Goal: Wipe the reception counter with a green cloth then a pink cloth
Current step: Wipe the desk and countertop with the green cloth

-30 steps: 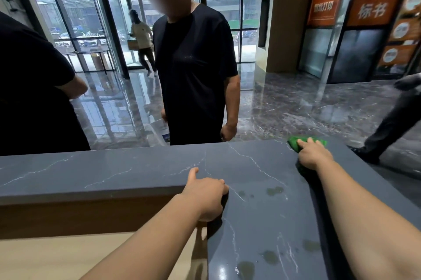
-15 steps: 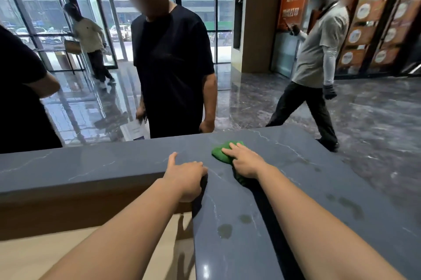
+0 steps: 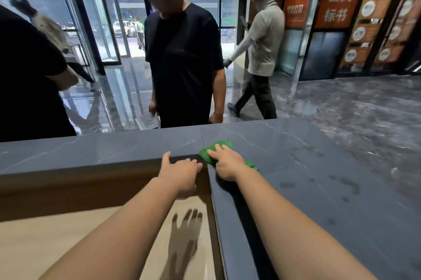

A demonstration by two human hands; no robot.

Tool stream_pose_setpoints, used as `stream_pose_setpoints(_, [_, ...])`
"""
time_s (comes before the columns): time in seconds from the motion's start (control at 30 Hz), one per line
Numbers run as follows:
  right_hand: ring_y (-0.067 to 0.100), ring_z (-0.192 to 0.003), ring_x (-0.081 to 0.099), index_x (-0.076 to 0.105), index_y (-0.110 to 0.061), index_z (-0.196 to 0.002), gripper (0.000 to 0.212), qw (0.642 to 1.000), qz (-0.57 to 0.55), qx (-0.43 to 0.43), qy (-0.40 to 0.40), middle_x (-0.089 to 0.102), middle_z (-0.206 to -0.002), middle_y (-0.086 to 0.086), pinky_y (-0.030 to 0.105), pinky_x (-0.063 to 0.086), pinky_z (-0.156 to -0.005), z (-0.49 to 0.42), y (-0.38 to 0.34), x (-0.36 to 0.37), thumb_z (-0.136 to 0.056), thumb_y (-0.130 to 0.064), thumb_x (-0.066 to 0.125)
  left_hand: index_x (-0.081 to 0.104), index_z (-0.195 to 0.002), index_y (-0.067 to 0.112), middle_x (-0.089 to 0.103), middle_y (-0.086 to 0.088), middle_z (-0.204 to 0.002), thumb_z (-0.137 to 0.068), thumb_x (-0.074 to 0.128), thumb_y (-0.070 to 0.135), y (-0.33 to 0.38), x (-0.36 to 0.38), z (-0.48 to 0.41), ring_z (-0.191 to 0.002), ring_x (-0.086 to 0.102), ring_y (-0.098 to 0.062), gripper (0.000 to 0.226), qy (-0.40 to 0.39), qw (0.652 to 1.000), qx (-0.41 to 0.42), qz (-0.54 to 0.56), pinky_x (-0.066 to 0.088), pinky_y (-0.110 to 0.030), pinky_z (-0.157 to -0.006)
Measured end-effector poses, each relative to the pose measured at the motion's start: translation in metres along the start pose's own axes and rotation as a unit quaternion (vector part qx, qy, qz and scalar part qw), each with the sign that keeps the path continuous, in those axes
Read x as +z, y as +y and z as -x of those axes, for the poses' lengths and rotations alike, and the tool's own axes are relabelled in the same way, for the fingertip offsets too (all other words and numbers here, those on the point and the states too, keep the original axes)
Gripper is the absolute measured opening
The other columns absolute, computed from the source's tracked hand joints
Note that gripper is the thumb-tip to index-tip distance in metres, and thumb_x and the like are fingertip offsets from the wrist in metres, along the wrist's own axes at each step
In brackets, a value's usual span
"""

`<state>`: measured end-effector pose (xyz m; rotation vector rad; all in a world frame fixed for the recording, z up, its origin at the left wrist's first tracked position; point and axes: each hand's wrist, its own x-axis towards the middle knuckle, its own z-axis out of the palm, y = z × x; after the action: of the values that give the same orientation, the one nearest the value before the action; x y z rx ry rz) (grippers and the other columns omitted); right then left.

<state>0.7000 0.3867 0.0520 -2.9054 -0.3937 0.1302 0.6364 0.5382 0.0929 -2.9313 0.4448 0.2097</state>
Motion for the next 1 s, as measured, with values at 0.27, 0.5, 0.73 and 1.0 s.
stream_pose_setpoints(0.27, [0.022,-0.150,0.004,0.024,-0.027,-0.153,0.065,0.999,-0.025,0.010,-0.026,0.007,-0.163,0.003,0.034,0.006,-0.122,0.031,0.046,-0.006,-0.094,-0.002,0.032,0.035,-0.145,0.024,0.034,0.003,-0.152,-0.092,0.045,0.011,0.017,-0.002,0.010,-0.144,0.025,-0.014,0.055,0.019,1.000,0.017,0.008,-0.005,-0.057,-0.114])
stream_pose_setpoints(0.5, [0.026,-0.149,0.006,0.021,-0.022,-0.154,0.061,0.981,0.002,0.191,0.012,0.007,-0.163,0.007,0.040,0.014,-0.120,0.048,0.124,-0.022,-0.096,-0.007,0.033,0.042,-0.138,0.021,0.042,0.000,-0.145,-0.091,0.047,0.011,0.041,-0.006,0.002,-0.140,0.032,-0.017,0.048,0.032,0.999,0.022,0.036,-0.005,-0.057,-0.114])
stream_pose_setpoints(0.73, [0.023,-0.150,0.006,0.020,-0.022,-0.155,0.054,0.999,0.040,0.004,-0.011,0.008,-0.163,0.005,0.038,0.013,-0.121,0.031,0.120,-0.020,-0.102,-0.018,0.032,0.041,-0.139,0.020,0.041,0.000,-0.146,-0.090,0.042,0.009,0.092,-0.018,-0.038,-0.140,0.031,-0.016,0.050,0.018,0.998,0.001,0.053,-0.001,-0.058,-0.113])
stream_pose_setpoints(1.0, [0.026,-0.150,0.006,0.019,-0.024,-0.155,0.061,0.992,0.028,0.119,0.011,0.006,-0.163,0.006,0.038,0.015,-0.120,0.024,0.248,-0.048,-0.097,-0.010,0.036,0.043,-0.136,0.019,0.044,-0.001,-0.145,-0.092,0.040,0.012,0.153,-0.026,-0.085,-0.136,0.039,-0.017,0.044,0.003,0.998,0.002,0.065,0.000,-0.050,-0.114])
